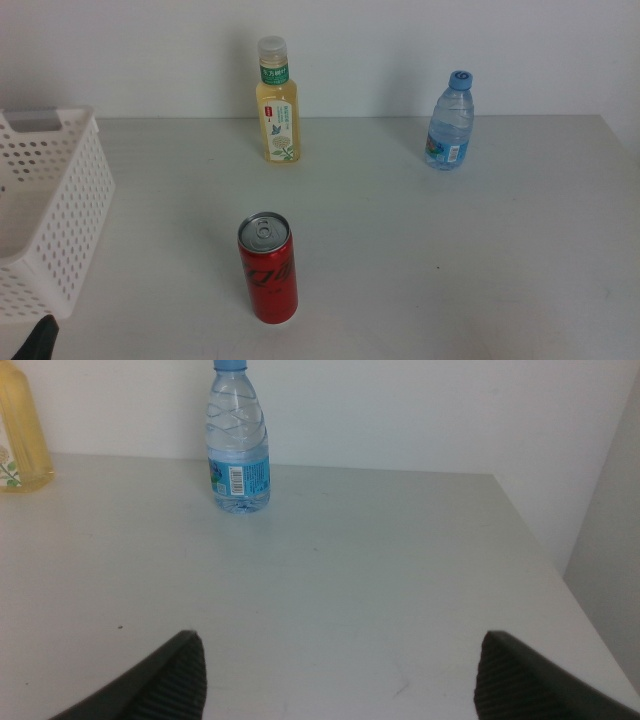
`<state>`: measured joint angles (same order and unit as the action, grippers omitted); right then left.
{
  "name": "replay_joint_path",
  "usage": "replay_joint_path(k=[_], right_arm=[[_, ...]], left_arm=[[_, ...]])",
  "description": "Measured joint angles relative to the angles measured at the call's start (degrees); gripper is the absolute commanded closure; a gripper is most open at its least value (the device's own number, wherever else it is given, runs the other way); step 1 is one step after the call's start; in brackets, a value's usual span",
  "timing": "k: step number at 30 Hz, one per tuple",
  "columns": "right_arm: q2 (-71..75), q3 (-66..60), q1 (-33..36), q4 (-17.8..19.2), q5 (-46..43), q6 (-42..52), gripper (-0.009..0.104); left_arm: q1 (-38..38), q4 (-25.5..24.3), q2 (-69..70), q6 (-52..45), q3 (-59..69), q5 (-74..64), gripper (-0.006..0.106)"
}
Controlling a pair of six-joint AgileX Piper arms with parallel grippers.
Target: Use arms to grab the bottles and put them into the dustbin to the left of the table.
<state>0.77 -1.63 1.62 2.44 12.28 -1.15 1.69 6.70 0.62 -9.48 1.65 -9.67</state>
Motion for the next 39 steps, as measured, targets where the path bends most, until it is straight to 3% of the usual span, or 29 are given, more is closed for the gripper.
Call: replay_joint_path(k=[6,17,22,33,39], right_arm=[[0.0,0.0,0.0,0.0,0.0,0.0,0.001],[0.0,0.0,0.0,0.0,0.0,0.0,0.001],[0.0,0.0,0.0,0.0,0.0,0.0,0.001],[0.0,0.0,0.0,0.0,0.0,0.0,0.001],[0.0,0.0,0.0,0.0,0.0,0.0,0.001]], left_arm=[[6.2,1.8,-6.1,0.0,0.0,4.7,0.007],[30.5,2.7,-43.5,0.0,-0.1,43.0,0.007],[37.8,3.1,-55.0,0.0,-0.1,55.0,0.007],[40.8,2.2,-71.9,2.0,-0.3,72.7,0.007],[40.8,2.2,-74.7,2.5,-0.5,74.5,0.007]])
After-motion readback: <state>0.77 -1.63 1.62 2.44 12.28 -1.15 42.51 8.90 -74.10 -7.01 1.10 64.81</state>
